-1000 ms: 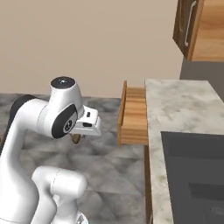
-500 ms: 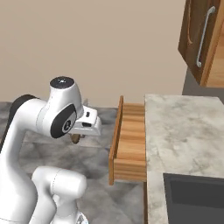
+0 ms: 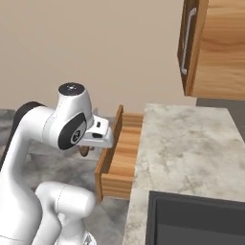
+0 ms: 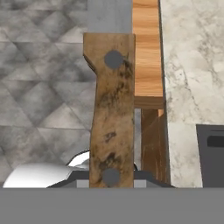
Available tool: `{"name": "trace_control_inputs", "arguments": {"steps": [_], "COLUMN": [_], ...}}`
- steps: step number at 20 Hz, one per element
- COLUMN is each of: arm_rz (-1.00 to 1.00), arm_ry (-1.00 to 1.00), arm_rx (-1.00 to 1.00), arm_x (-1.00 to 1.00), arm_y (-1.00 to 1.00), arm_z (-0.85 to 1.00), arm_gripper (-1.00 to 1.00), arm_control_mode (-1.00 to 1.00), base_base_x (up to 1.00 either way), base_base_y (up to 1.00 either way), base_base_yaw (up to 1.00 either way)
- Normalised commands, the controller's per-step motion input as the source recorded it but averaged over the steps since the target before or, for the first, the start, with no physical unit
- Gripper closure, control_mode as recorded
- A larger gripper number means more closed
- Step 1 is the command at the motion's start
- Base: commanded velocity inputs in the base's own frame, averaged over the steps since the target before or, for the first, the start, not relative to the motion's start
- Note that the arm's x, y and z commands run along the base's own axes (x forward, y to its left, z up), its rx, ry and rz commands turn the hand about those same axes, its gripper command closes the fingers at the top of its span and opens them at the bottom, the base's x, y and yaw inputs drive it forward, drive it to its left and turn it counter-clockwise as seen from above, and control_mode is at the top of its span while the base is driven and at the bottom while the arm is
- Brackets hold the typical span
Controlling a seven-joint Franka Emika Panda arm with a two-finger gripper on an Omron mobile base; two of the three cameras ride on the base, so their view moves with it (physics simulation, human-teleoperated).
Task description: Pick up the metallic utensils from the counter and place them in the open drawer. Make sure not to pick up any wooden utensils.
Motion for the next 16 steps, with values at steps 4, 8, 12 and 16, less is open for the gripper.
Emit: {"name": "trace_control_inputs", "arguments": {"steps": [4,8,12,16], "arm_rz": [0.0,0.0,0.0,0.0], "arm_ry": [0.0,0.0,0.0,0.0], "arm_rx": [0.0,0.0,0.0,0.0], "arm_x": [0.0,0.0,0.0,0.0], "arm_y": [0.0,0.0,0.0,0.0], "arm_z": [0.0,0.0,0.0,0.0], "arm_gripper": [1.0,1.0,1.0,1.0], "arm_control_mode": [1.0,1.0,1.0,1.0], "base_base_x": [-0.07,0.03,0.02,0.0], "base_base_y": [0.0,0.0,0.0,0.0], "base_base_yaw": [0.33,0.15,0.03,0.0]}}
